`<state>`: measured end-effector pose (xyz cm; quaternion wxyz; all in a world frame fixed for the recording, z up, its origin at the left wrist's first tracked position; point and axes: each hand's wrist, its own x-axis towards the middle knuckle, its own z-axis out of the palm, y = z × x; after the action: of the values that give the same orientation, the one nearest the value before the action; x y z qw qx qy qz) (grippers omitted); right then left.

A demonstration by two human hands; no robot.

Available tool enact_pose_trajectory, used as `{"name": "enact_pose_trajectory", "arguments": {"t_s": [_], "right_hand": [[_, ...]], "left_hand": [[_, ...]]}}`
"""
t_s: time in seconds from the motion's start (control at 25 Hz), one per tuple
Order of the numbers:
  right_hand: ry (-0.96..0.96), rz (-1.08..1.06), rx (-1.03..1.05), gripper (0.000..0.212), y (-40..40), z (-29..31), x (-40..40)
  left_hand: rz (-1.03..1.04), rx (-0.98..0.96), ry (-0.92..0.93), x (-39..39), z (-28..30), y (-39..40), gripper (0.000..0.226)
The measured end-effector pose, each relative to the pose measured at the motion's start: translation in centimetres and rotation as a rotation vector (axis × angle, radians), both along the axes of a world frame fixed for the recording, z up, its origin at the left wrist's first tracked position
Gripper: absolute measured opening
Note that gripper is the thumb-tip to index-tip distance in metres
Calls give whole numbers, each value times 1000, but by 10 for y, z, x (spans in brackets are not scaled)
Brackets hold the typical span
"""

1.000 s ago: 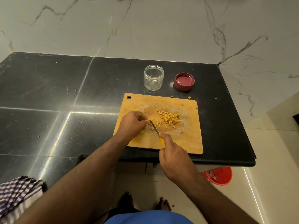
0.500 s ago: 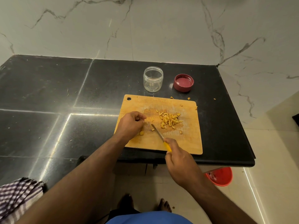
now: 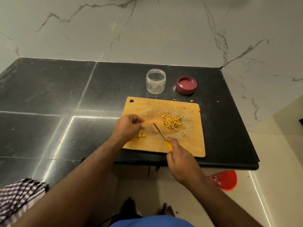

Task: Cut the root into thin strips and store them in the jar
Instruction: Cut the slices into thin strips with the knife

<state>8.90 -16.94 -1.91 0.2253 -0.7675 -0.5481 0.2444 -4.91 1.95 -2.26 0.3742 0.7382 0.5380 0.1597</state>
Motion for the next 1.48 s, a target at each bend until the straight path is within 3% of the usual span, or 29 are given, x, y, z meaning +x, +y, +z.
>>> {"name": "enact_pose_trajectory", "arguments": {"t_s": [0.16, 0.32, 0.6, 0.84, 1.24, 1.48], "right_hand": [[-39, 12, -23, 46, 13, -5, 2], [3, -135, 16, 45, 10, -2, 15], [85, -62, -1, 44, 4, -3, 2], [103, -44, -16, 44, 4, -4, 1], [111, -33, -22, 43, 6, -4, 0], [110, -40, -17, 43, 5, -5, 2]], "left_hand": [[-17, 22, 54, -8, 1, -1, 19], [-55, 31, 128, -17, 3, 0, 19], [-172, 10, 284, -16, 8, -6, 8], [-208, 73, 379, -19, 7, -16, 12], [-226, -18, 317, -19, 7, -16, 6], [-89, -56, 102, -11, 11, -11, 4]]}}
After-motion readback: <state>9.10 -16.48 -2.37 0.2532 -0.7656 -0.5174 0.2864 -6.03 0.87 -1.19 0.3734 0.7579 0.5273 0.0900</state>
